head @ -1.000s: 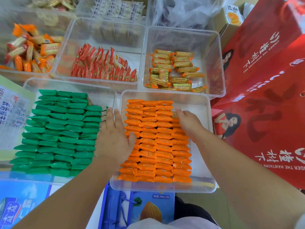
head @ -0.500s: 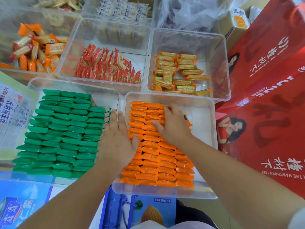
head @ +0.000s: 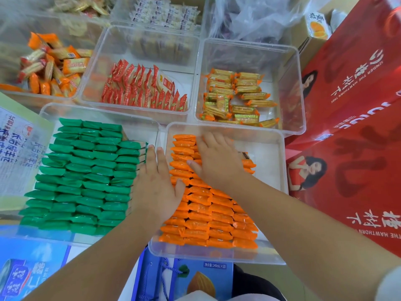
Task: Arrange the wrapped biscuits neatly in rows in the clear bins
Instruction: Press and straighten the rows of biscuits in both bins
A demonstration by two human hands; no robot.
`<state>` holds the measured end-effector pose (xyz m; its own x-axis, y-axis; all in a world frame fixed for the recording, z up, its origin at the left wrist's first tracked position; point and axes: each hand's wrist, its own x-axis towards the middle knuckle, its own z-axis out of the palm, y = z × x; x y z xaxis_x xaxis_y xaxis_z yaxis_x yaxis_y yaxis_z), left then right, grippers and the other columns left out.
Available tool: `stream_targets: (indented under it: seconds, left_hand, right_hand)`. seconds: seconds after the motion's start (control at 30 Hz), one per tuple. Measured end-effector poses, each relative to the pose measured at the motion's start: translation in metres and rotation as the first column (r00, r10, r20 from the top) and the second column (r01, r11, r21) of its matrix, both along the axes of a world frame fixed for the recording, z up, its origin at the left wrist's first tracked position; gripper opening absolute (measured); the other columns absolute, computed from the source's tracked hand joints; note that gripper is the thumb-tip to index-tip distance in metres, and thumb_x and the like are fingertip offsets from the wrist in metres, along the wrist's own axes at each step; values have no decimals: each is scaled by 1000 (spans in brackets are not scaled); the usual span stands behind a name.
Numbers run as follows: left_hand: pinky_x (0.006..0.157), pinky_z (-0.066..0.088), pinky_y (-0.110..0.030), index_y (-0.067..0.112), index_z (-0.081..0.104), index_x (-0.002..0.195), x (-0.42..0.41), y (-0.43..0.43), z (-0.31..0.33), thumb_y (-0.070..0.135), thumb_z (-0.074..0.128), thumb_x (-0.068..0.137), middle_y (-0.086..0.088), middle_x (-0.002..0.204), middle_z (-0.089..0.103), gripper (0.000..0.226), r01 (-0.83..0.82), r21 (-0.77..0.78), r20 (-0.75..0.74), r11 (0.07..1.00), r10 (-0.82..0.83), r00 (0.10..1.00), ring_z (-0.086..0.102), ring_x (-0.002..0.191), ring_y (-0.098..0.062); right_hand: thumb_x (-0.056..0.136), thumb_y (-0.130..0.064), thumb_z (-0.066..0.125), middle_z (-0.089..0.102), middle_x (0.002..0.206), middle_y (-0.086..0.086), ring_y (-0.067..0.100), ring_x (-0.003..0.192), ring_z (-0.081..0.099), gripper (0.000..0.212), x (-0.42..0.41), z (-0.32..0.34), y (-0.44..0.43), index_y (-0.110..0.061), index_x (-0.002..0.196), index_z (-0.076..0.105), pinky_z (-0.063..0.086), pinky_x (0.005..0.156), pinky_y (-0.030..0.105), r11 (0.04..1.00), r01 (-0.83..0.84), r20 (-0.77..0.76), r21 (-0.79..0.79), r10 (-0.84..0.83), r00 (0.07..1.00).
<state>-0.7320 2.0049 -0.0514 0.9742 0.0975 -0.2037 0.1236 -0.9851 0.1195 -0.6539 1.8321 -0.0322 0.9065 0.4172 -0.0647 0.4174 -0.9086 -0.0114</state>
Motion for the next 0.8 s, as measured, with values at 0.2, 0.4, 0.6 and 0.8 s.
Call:
stream_targets:
  seconds: [0.2, 0.4, 0.6, 0.8]
  left_hand:
    - [107, 47, -52, 8, 2, 159, 1, 0, -1, 60, 26, 91, -17, 167, 2, 89, 7, 4, 10, 1000, -7, 1000, 33, 145, -40]
    - [109, 45, -52, 8, 4, 159, 1, -2, -2, 59, 20, 93, -16, 167, 3, 86, -12, 1, 9, 1000, 12, 1000, 33, 145, -39]
    - [105, 48, -53, 8, 4, 159, 0, 1, -4, 56, 26, 91, -17, 166, 3, 86, -1, -11, 6, 1000, 1, 1000, 36, 141, -41]
    - [101, 51, -55, 9, 5, 159, -1, 1, -4, 53, 26, 91, -16, 166, 7, 84, -4, -44, 20, 999, 5, 1000, 40, 138, -42]
  right_hand:
    - [103, -59, 20, -1, 169, 0, 24, 155, -1, 72, 0, -22, 30, -20, 161, 4, 1, 124, 53, 991, -125, -237, 50, 133, 962]
    - [104, -54, 12, -4, 169, 2, 29, 154, -13, 68, -9, -35, 36, -17, 161, 2, -3, 124, 52, 982, -186, -261, -3, 179, 949]
    - [107, -47, 27, 6, 169, -1, 26, 155, -5, 62, 0, -15, 23, -20, 161, 11, -3, 125, 47, 963, -236, -308, 128, 264, 914]
    - [100, -25, 50, 65, 122, 6, 24, 118, 53, 33, -29, -2, -38, -11, 124, 67, 38, 103, 34, 757, 60, 47, 650, -119, 992]
